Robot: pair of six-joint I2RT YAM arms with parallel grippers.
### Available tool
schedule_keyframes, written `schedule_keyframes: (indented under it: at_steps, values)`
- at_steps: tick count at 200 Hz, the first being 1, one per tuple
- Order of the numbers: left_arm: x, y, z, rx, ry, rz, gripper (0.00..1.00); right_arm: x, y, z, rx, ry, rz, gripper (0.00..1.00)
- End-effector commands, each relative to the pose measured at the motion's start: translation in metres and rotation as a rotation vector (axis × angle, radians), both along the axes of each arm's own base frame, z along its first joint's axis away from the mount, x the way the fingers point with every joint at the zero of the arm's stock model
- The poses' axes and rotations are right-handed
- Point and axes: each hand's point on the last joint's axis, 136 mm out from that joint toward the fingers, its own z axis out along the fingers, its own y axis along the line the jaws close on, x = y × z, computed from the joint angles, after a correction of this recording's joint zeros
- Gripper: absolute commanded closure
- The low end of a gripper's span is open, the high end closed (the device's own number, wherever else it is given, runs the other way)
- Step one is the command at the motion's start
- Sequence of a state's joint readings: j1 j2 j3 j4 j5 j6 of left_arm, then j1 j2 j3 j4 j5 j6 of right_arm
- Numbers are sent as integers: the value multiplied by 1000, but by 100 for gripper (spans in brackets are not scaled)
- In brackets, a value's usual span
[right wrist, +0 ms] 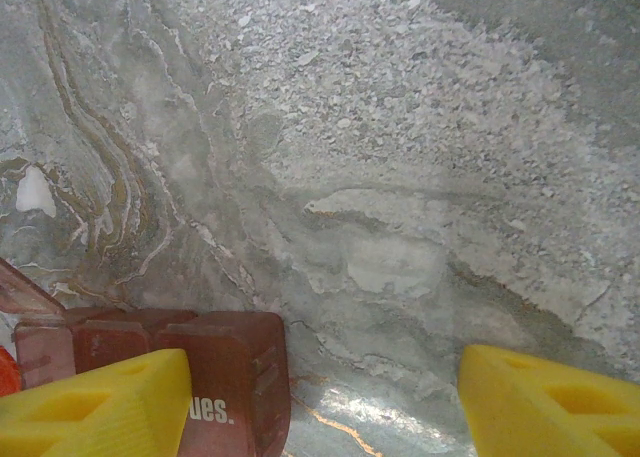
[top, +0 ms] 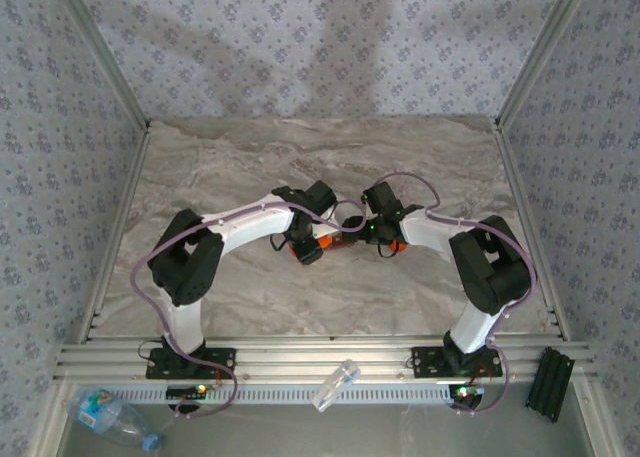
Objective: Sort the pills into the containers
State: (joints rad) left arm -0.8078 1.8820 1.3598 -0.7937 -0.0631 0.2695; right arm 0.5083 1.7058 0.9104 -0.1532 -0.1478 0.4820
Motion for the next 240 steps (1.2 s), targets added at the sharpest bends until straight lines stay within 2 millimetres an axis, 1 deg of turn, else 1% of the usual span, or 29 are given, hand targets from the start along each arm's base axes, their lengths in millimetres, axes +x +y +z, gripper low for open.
schedule_keyframes:
  at_steps: [1,62,116,159,240]
  values:
    - [1,1,2,42,-7,-26,100,-9,3,-17,11,54,8,28]
    - [2,0,2,60,-18,-40,100,-10,4,-18,11,58,10,28]
    - [4,-2,1,111,-46,-76,100,-9,4,-18,12,57,10,28]
    - [6,0,0,135,-60,-83,100,-9,4,-18,13,57,12,28]
    - [9,2,4,174,-101,-111,100,-10,5,-19,13,60,12,28]
